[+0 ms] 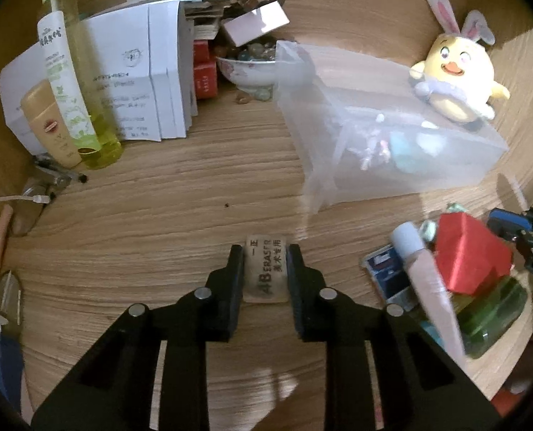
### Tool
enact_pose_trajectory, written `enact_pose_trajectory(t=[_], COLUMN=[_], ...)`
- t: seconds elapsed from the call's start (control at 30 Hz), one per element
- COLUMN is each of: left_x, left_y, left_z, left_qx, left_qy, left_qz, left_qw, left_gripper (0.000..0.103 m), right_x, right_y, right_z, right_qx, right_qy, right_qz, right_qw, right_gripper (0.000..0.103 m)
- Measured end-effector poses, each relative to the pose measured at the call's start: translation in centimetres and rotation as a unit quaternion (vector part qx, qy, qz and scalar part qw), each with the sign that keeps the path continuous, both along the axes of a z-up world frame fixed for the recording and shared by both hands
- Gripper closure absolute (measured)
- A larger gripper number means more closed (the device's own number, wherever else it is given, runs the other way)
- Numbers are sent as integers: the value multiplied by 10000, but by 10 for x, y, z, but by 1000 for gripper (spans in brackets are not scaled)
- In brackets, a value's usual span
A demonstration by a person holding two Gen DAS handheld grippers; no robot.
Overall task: Organize objects
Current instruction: 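Grasp the small brown bead with the right gripper while the left gripper grasps the eraser, then carry the bead and eraser over the clear box with both grippers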
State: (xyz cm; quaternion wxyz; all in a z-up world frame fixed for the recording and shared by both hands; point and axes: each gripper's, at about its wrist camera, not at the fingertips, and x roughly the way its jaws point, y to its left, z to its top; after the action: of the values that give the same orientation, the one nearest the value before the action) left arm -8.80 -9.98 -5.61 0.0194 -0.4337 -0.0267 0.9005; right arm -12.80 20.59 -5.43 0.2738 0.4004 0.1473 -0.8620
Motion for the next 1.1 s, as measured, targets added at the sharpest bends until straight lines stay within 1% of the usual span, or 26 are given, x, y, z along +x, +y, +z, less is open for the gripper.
enact_pose_trajectory(t=[0.17,0.33,0.47,0.53,0.7,0.93,1.1], left_x=[6,11,7,3,-3,-8,-14], left_y=[8,21,29,31,41,51,55], left_z=[19,42,55,60,71,88,97], left_qx=[128,169,182,267,300,242,224], left_qy=[294,627,861,916,1088,1258,1355], left_qz=[-67,-182,-191,-198,-240,-305,-251], left_qw=[9995,9977,9959,9952,9933,9913,9902], left_gripper=[80,80,80,80,80,80,80], right_x=[-2,-4,-6,-6,-8,-13,-21], right_y=[4,6,9,10,8,2,-8], right_z=[13,27,41,48,62,79,91], right_qx=[-143,-292,-441,-501,-622,-918,-988], right_qy=[98,243,419,499,673,858,1011], right_qz=[-98,-187,-240,-246,-232,-162,-91], right_qw=[9998,9991,9979,9972,9955,9919,9899], right_gripper=[91,91,91,91,91,91,91])
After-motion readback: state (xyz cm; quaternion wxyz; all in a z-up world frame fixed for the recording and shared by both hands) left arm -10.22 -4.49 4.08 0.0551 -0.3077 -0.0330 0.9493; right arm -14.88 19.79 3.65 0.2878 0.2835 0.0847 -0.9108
